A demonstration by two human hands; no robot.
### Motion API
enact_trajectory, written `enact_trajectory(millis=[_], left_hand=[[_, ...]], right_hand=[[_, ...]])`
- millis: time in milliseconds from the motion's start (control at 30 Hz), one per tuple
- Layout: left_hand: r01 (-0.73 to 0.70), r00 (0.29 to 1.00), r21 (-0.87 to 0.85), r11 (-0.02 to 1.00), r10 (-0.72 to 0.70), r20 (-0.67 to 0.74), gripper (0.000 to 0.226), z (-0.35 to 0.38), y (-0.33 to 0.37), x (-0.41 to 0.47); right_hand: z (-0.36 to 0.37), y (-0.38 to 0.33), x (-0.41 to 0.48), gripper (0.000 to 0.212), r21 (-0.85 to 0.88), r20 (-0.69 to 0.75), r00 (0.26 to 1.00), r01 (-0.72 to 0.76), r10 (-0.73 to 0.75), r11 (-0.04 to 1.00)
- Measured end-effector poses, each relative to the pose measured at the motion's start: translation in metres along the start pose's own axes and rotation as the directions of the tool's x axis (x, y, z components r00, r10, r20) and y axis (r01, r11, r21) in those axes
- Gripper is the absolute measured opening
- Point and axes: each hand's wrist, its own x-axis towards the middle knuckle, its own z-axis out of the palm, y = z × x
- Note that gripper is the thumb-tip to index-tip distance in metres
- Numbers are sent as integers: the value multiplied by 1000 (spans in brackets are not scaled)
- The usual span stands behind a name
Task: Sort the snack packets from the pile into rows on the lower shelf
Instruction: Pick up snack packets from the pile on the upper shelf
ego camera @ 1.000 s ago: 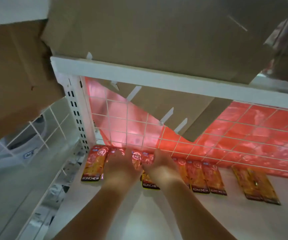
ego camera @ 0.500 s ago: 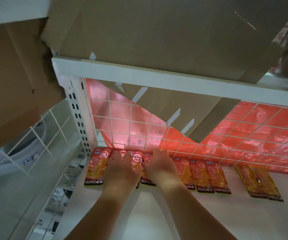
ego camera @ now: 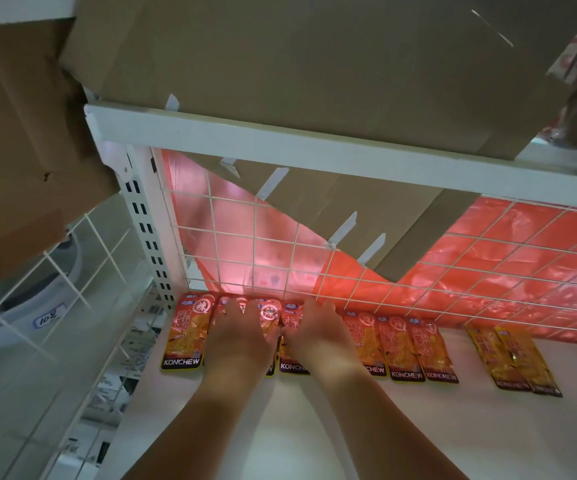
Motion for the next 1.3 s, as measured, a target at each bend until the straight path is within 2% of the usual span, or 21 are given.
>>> enact_trajectory(millis=[233, 600, 800, 900, 967, 1100, 1233, 1300], left_hand=[[2, 1000, 1, 1000, -2, -24, 56, -2, 0, -1], [-171, 981, 27, 985, 173, -93, 40, -8, 0, -2], [-273, 959, -106, 956, 263, -105, 38, -27, 8, -8], [-359, 933, -236, 903, 347, -92, 39, -46, 22, -14], [-429, 903, -253, 867, 418, -97, 36, -59, 36, -20], [-580, 810, -316, 751, 571, -131, 28, -84, 71, -31], [-671, 728, -402, 622, 657, -198, 26, -109, 120, -54], [-708, 683, -455, 540, 688, -246, 28, -125, 150, -69]], right_hand=[[-3, 2, -3, 55, 33, -19, 999, 32, -32, 999], [-15, 10, -6, 49, 58, -48, 996, 83, -81, 995], [-30, 21, -16, 38, 9, -52, 988, 149, -148, 989], [-47, 26, -34, 33, 27, -94, 968, 238, -235, 971], [-63, 34, -49, 30, 99, -168, 945, 300, -281, 949], [-106, 60, -80, 14, 163, -274, 922, 324, -273, 932], [-148, 90, -115, 18, 252, -463, 849, 400, -253, 881], [-174, 105, -137, 26, 265, -559, 789, 460, -253, 848]])
